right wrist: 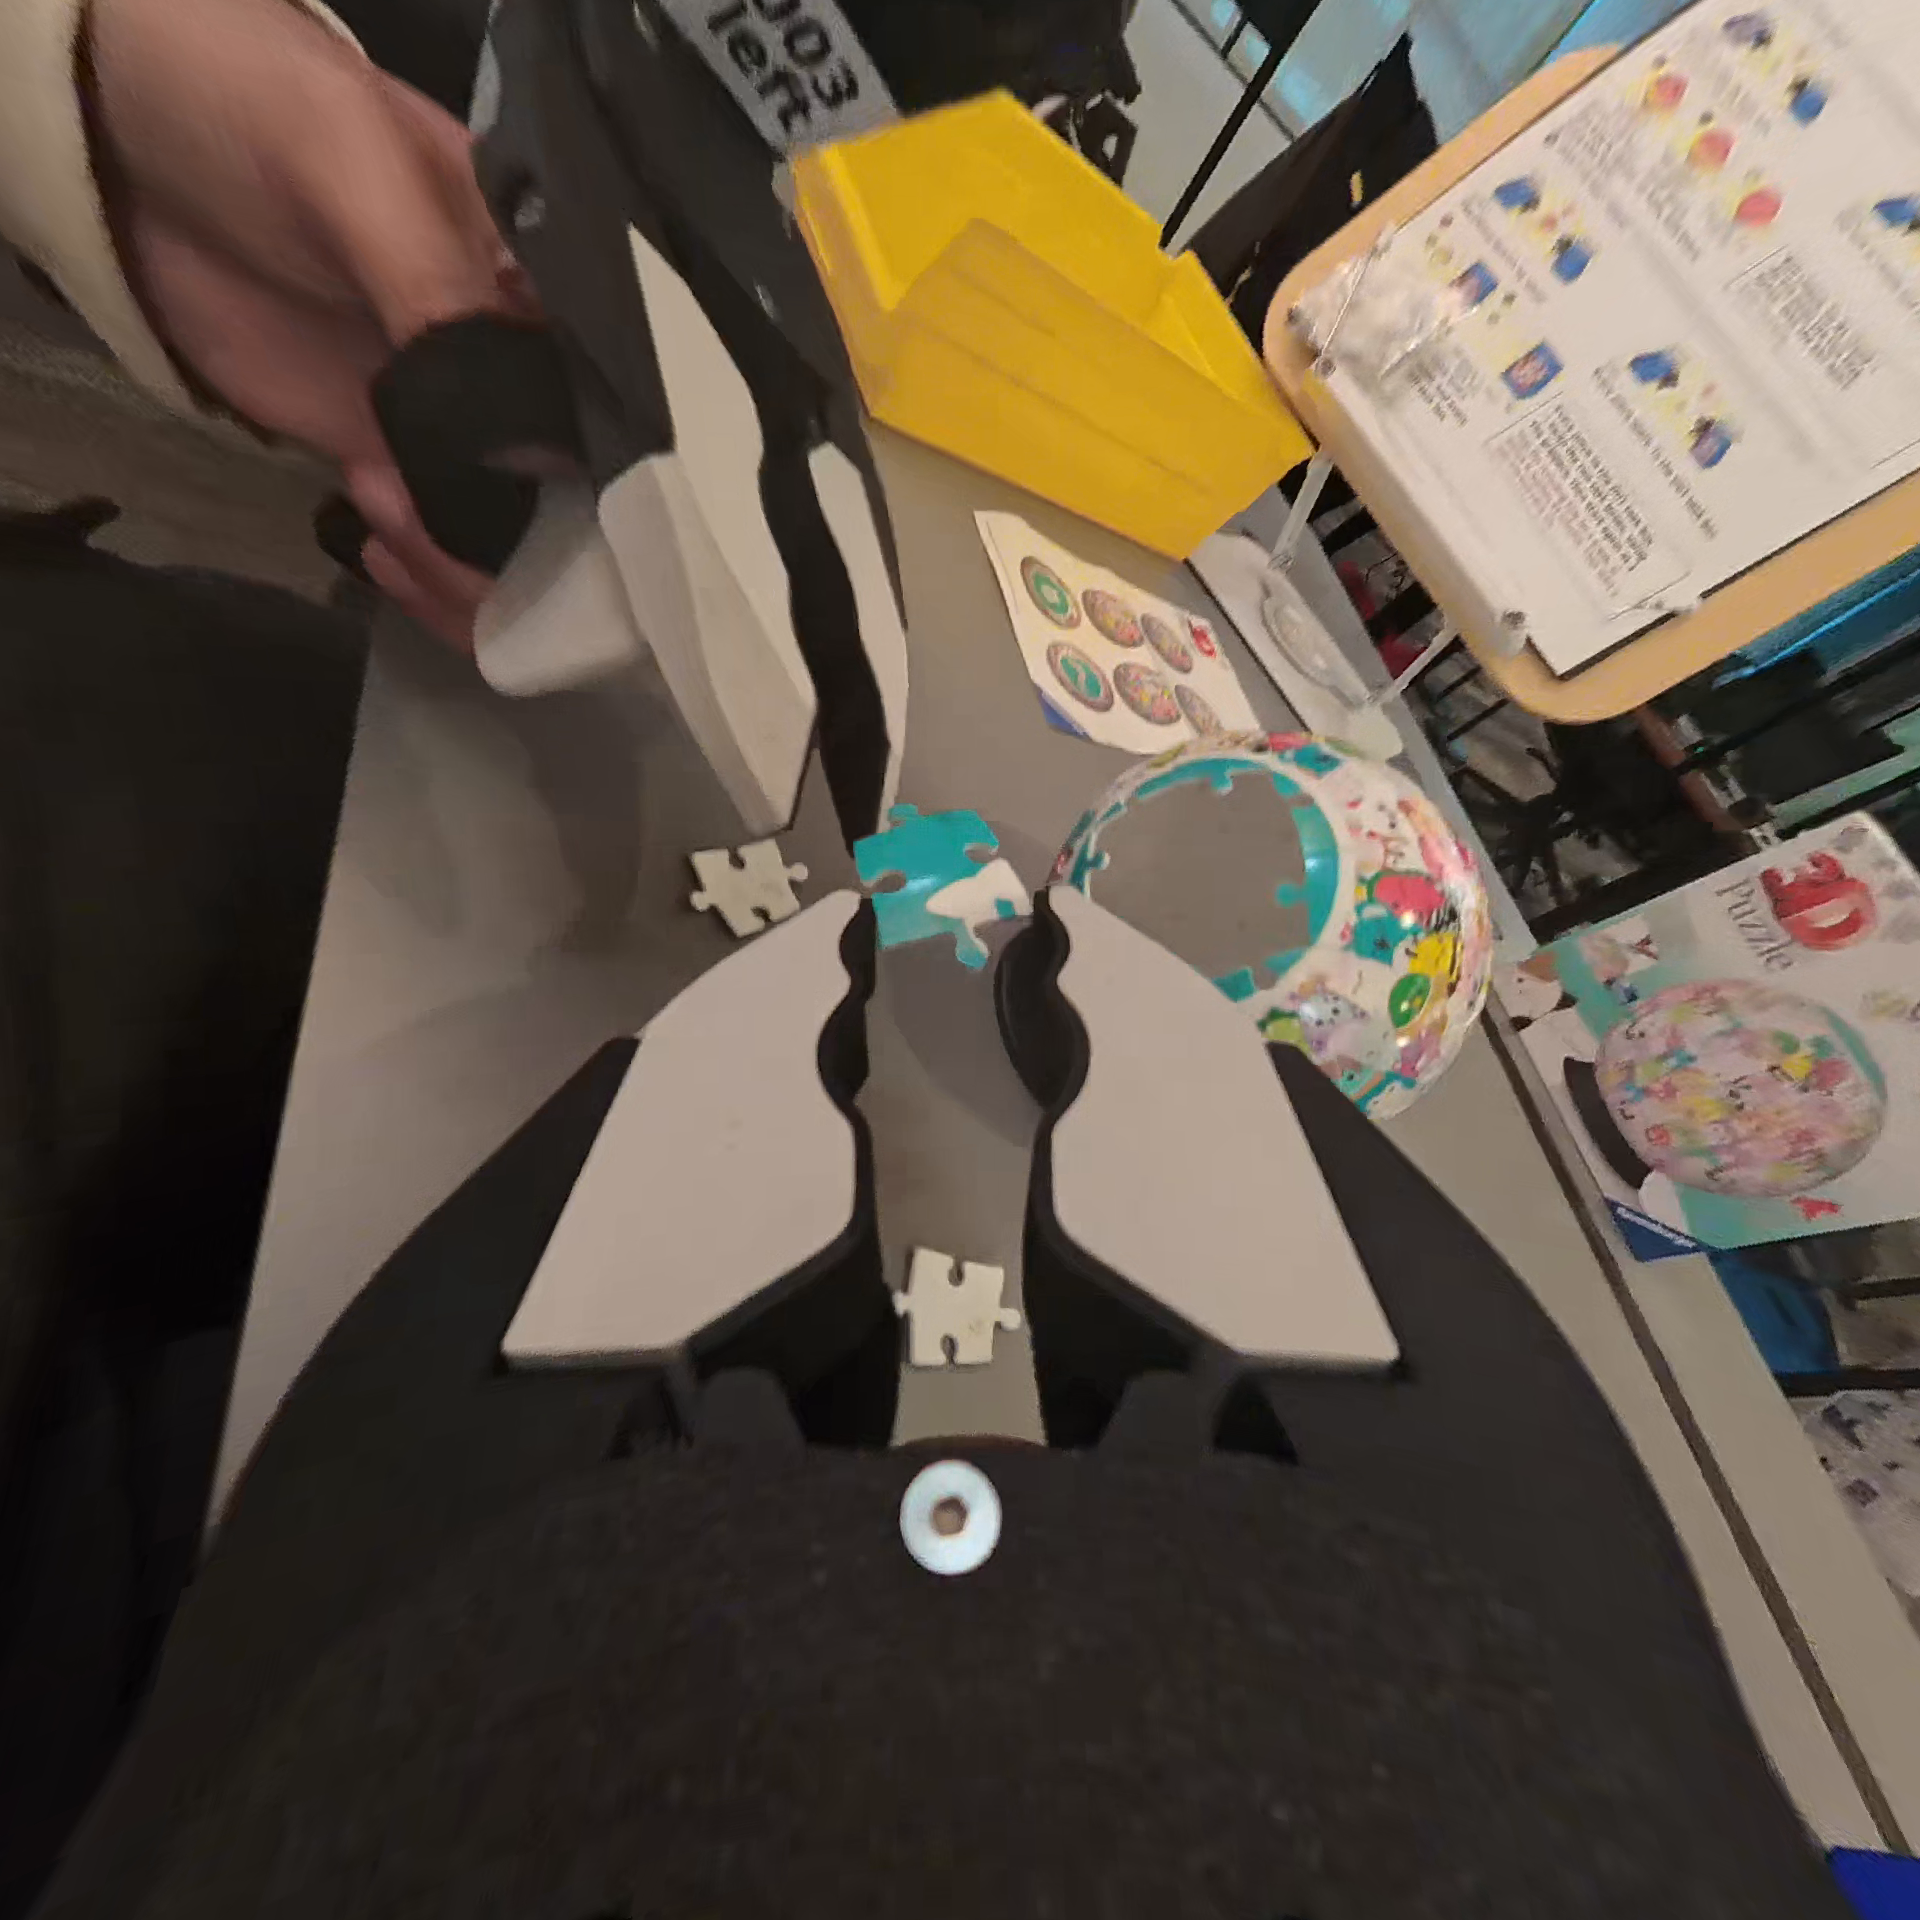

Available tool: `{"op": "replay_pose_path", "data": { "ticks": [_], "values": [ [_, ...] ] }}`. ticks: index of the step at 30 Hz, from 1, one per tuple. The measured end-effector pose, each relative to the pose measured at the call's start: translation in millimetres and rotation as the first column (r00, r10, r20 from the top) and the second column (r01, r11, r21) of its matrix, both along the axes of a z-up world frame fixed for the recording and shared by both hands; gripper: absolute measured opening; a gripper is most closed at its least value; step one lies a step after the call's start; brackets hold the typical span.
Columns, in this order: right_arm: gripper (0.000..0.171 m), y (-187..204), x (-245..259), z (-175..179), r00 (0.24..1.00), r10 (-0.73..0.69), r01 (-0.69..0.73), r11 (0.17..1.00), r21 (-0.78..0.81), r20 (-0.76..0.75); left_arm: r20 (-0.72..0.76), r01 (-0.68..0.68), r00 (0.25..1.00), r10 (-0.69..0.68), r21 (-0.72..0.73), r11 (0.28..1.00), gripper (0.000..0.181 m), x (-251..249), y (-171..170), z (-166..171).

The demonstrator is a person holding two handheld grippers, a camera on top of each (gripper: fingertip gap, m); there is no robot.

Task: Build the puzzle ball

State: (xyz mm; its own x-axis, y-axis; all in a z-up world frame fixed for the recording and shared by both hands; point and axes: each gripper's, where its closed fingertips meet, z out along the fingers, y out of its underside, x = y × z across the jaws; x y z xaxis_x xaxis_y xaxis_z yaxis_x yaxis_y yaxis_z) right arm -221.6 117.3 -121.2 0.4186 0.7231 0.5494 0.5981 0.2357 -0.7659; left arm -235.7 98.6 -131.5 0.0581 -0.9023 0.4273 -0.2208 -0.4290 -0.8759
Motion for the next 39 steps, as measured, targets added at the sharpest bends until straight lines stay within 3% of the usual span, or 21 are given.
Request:
{"op": "replay_pose_path", "data": {
  "ticks": [6,9,13,17,21,24,26,32,39],
  "values": [
    [0.028,-13,-14,0,0.999,0.039,-0.039,0.999,0.033,0.011,0.078,0.031,0.997,-0.022,-0.106,0.994,0.027,0,-9,11],
    [0.028,-17,-19,-3,0.999,0.046,-0.046,0.999,0.015,0.001,0.115,0.066,0.992,-0.047,-0.167,0.984,0.006,-3,-11,15],
    [0.029,-22,-22,-7,0.996,0.064,-0.069,0.995,-0.066,-0.067,0.117,0.105,0.99,-0.077,-0.259,0.96,0.002,-11,-11,15],
    [0.032,-28,-21,-6,0.965,0.07,-0.149,0.94,-0.307,-0.254,0.115,0.112,0.989,-0.093,-0.169,0.979,0.002,-22,-7,18],
    [0.027,-33,-27,2,0.883,0.031,-0.314,0.78,-0.542,-0.468,0.104,0.138,0.986,-0.13,-0.081,0.987,0.002,-28,-13,22],
    [0.016,-43,-38,14,0.822,0.072,-0.447,0.696,-0.562,-0.565,0.046,0.163,0.986,-0.163,-0.015,0.986,0.002,-28,-19,16],
    [0.0,-50,-42,14,0.827,0.115,-0.464,0.693,-0.552,-0.55,0.021,0.178,0.984,-0.178,0.008,0.984,0.001,-28,-22,13],
    [0.0,-56,-49,-1,0.869,0.141,-0.431,0.688,-0.584,-0.475,0.054,0.177,0.983,-0.176,-0.015,0.984,0.002,-31,-21,18],
    [0.006,-45,-42,10,0.843,0.079,-0.427,0.7,-0.572,-0.533,0.068,0.174,0.983,-0.17,-0.052,0.983,0.002,-36,-17,18]
  ]
}}
